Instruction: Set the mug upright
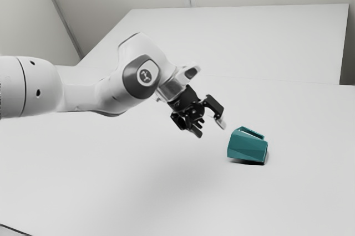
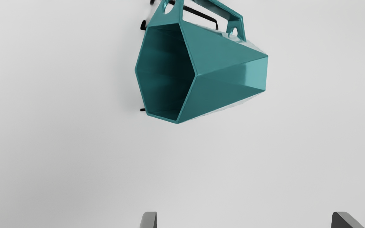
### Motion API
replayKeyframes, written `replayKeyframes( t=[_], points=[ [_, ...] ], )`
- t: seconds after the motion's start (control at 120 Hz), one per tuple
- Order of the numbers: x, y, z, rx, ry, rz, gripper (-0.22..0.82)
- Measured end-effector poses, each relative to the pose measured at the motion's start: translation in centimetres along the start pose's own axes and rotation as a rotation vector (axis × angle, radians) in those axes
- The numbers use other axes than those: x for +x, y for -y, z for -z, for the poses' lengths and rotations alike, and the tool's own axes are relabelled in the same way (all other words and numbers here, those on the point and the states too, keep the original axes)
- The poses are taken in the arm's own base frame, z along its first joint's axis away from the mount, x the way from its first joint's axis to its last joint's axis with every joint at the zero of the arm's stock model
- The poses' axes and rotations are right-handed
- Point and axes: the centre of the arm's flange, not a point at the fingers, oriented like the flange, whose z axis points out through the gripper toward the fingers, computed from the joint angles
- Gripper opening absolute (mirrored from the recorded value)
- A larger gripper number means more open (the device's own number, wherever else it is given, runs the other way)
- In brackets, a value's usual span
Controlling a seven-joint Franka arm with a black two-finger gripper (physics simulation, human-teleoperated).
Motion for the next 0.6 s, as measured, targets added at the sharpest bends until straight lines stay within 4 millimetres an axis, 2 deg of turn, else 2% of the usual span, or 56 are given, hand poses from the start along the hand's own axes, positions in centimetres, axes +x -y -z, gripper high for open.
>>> replayKeyframes(
  t=[0.067,0.167,0.217,0.5,0.6],
  points=[
    [0.6,0.2,-1.3,-0.019,-0.03,-0.001,0.6],
    [2.5,2.7,-2.2,-0.035,-0.08,0.037,0.6],
    [3.1,3.2,-2.6,-0.041,-0.096,0.042,0.6],
    [3.2,1.8,-6.8,-0.091,-0.127,0.029,0.6],
    [3.9,1.7,-7.4,-0.101,-0.141,0.023,0.6]
  ],
)
